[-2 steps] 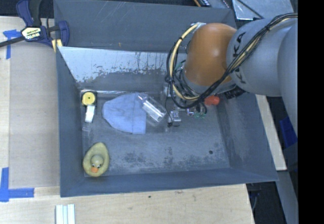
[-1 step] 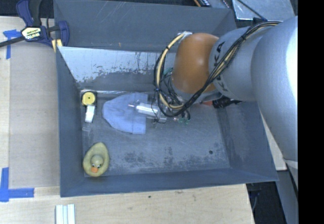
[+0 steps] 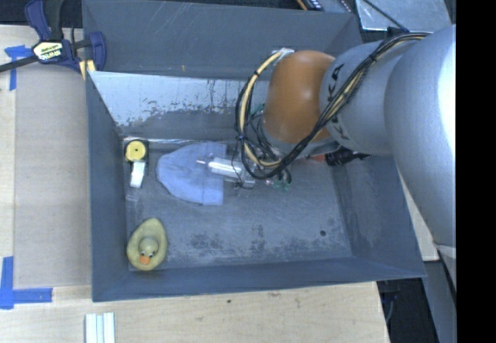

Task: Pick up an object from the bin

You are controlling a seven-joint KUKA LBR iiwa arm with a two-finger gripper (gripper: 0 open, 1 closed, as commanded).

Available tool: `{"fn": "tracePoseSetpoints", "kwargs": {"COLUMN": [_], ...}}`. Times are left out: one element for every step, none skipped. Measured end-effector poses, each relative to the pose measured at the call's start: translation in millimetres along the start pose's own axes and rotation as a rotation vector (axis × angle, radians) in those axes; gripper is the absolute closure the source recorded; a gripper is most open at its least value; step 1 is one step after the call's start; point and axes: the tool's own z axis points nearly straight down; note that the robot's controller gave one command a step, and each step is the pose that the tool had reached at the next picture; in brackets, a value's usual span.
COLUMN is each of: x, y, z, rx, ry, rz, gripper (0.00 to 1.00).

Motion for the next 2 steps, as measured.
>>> {"fn": "tracePoseSetpoints", "kwargs": {"x": [-0.1, -3.1], "y": [2, 1], "z": [-80, -136], "rx": [0.000, -0.002], "ry": [0.001, -0.008], "rz": [-0.008, -0.004], "gripper": [1.00, 1.00]}}
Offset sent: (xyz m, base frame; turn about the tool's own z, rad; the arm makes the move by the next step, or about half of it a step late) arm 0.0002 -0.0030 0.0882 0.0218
